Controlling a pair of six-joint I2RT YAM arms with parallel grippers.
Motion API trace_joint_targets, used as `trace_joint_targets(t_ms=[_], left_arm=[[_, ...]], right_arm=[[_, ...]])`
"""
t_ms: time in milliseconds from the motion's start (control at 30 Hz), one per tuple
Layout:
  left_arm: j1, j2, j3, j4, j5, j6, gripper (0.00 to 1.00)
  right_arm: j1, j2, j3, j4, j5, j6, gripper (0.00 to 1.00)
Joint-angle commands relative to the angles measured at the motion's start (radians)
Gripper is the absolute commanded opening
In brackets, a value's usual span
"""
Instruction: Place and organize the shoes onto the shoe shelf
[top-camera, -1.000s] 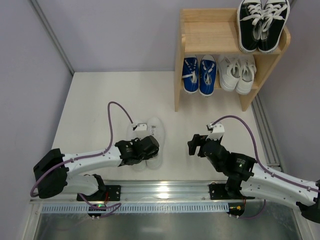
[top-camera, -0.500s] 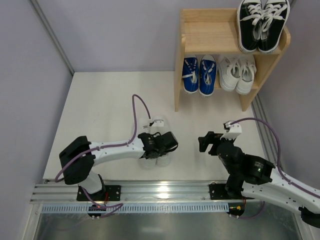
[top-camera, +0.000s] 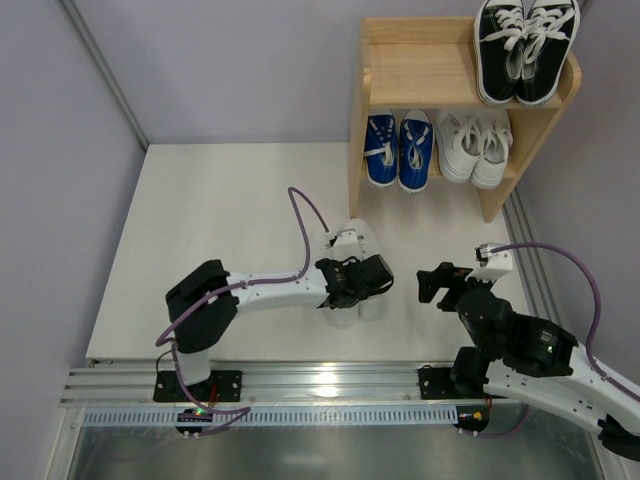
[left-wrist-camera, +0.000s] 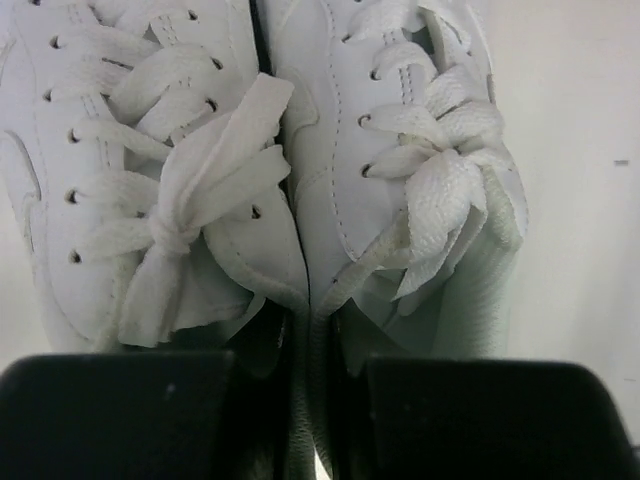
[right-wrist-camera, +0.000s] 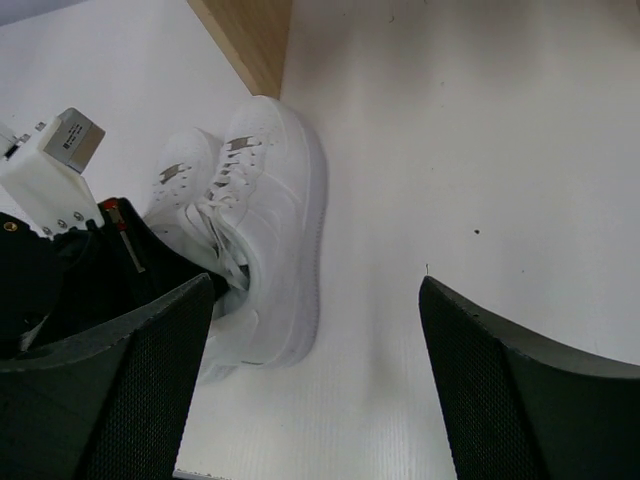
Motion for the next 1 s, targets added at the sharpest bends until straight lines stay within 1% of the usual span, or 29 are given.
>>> trace_joint_targets(t_ms=[0,67,200,533,567,600,667,700,800,967], left_arm=[[-0.060,0.023,0.080,0.631,0.129,-0.192,0.00],[-0.068,0.031,0.071,0.677,0.128,-0.223,0.00],[-0.087,0.036,0.091,0.689,0.109,-0.239,0.00],[-0.087,-0.003,0.032,0.599,0.086,-0.254,0.00],[-0.085,-0.004,0.031,0.591,0.089,-0.251,0.02],[-0.087,-0.006,0.029,0.584,0.091,-0.248,0.13],[-0.087,-0.010,0.020,0.588,0.105,-0.227,0.31],[-0.087,-0.012,0.016,0.597,0.111,-0.217,0.48],[-0.087,-0.026,-0.006,0.634,0.129,-0.199,0.68],[-0.087,-0.053,-0.015,0.659,0.157,-0.159,0.78]], right_arm=[[0.004,-0.019,0.049,-0.035,0.053,0.009,0.84],[0.004,-0.025,0.053,-0.037,0.059,0.003,0.84],[0.004,-0.025,0.062,-0.049,0.066,-0.002,0.84],[0.004,-0.016,0.062,-0.051,0.056,0.004,0.84],[0.002,-0.014,0.059,-0.049,0.053,0.006,0.84],[0.004,-0.016,0.057,-0.049,0.051,0.006,0.84],[0.002,-0.008,0.053,-0.046,0.050,0.009,0.84],[0.004,-0.007,0.053,-0.043,0.048,0.009,0.84],[0.004,-0.002,0.053,-0.042,0.042,0.012,0.84],[0.004,0.001,0.043,-0.043,0.042,0.012,0.84]])
